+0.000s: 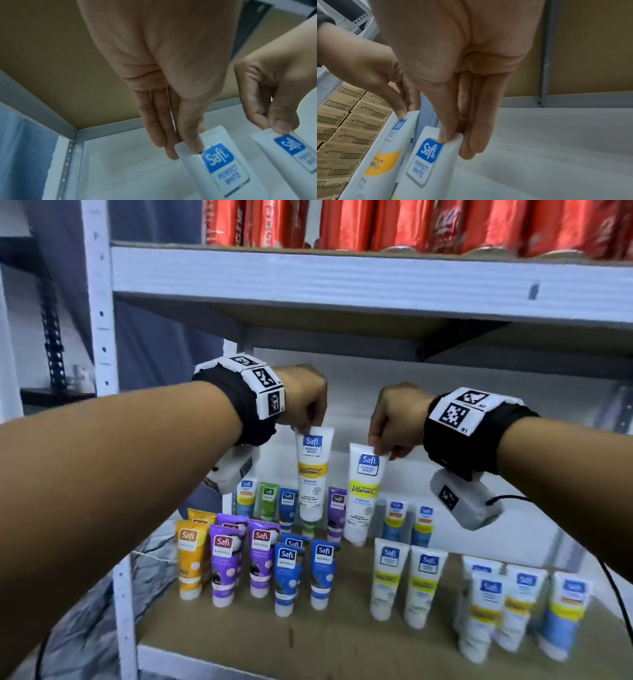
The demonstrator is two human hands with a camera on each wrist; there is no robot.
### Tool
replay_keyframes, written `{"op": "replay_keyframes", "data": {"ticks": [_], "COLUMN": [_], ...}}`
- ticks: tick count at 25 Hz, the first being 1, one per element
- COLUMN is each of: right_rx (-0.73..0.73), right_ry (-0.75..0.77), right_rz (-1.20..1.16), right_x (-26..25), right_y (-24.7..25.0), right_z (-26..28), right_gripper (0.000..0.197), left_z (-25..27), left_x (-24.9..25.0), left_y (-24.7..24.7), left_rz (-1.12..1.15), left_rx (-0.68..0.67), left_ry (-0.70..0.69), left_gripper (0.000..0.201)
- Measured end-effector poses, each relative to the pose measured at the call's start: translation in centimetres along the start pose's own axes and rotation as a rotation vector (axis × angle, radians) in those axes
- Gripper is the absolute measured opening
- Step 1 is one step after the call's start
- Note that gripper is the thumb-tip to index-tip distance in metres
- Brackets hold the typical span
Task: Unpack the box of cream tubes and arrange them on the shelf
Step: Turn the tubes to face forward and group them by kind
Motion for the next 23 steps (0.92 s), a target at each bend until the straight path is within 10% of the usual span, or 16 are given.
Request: {"op": "replay_keyframes", "data": {"ticks": [23], "right_rx": [-0.124], "right_ry": [-0.111], "right_rz": [-0.015], "right_x": [9.9], "right_y": [-13.1], "right_z": [13.0], "right_gripper": [0.008], "left_z": [3.5], "left_x": [15.7], "left_y": [-15.1], "left_rz": [0.407], "left_rx": [-0.051], "left_ry": [-0.102], "left_gripper": [0.014]}}
Point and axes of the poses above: each hand's wrist, its own z-axis away from the middle knuckle, its own y-axis out of the back of the hand, x = y × z, the point moved 2 cm from there along -z, towards the middle knuckle, and after that the axes turned 6 degrees about -x, right-handed, at the moved point
